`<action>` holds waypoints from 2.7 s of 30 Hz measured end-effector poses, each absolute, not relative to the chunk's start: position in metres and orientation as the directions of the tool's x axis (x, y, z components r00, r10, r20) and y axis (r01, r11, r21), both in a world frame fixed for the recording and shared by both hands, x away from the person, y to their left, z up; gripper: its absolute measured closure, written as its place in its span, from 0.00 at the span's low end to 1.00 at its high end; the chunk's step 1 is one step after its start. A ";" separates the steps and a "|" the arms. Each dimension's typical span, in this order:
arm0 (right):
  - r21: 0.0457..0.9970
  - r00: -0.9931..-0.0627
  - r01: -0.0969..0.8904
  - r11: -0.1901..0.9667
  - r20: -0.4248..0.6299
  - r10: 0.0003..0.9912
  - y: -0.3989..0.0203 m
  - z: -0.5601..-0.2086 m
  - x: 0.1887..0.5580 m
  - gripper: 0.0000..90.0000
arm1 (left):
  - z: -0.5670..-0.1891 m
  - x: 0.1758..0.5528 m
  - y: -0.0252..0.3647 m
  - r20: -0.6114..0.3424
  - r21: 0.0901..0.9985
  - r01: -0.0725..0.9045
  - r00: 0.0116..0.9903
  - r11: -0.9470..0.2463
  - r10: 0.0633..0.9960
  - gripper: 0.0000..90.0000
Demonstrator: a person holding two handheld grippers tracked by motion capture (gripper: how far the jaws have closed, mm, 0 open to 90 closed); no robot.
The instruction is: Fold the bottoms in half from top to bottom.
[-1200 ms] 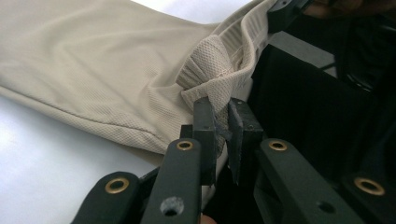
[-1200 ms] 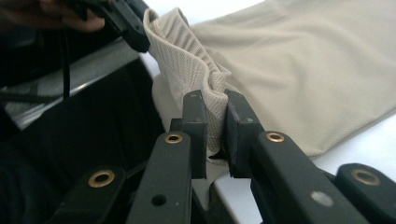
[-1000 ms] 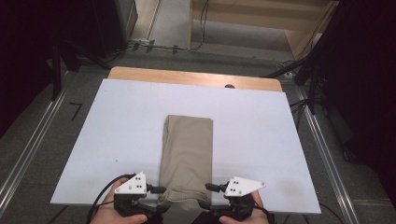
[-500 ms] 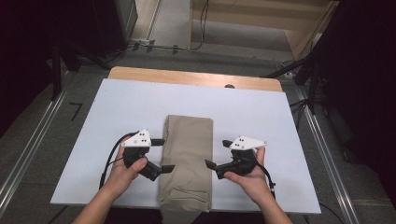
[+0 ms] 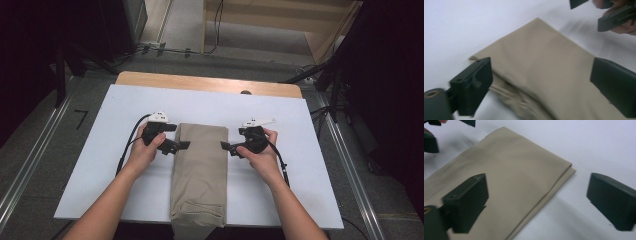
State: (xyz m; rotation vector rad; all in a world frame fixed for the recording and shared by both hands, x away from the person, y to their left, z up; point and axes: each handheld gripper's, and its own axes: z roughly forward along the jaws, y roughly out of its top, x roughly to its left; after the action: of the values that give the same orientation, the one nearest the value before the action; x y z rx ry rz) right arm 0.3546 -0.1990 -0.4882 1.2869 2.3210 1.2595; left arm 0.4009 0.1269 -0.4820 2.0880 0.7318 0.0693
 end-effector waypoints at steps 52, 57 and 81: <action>0.714 -0.529 0.647 0.269 0.165 0.833 -0.218 -0.483 0.431 0.97 | -0.473 0.476 0.089 -0.202 0.752 0.515 0.774 -0.412 0.600 0.94; 0.730 -0.529 0.634 0.255 0.169 0.831 -0.224 -0.472 0.450 0.97 | -0.458 0.496 0.085 -0.187 0.766 0.503 0.770 -0.401 0.610 0.94; 0.727 -0.473 0.672 0.138 0.279 0.835 -0.231 -0.452 0.505 0.41 | -0.430 0.538 0.088 -0.266 0.800 0.537 0.717 -0.267 0.645 0.28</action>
State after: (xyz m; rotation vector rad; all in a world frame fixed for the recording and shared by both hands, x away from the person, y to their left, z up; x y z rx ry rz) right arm 0.5053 -0.2311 -0.4522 1.4926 2.2149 1.2468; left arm 0.5381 0.0881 -0.4303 1.9390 0.9092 0.1372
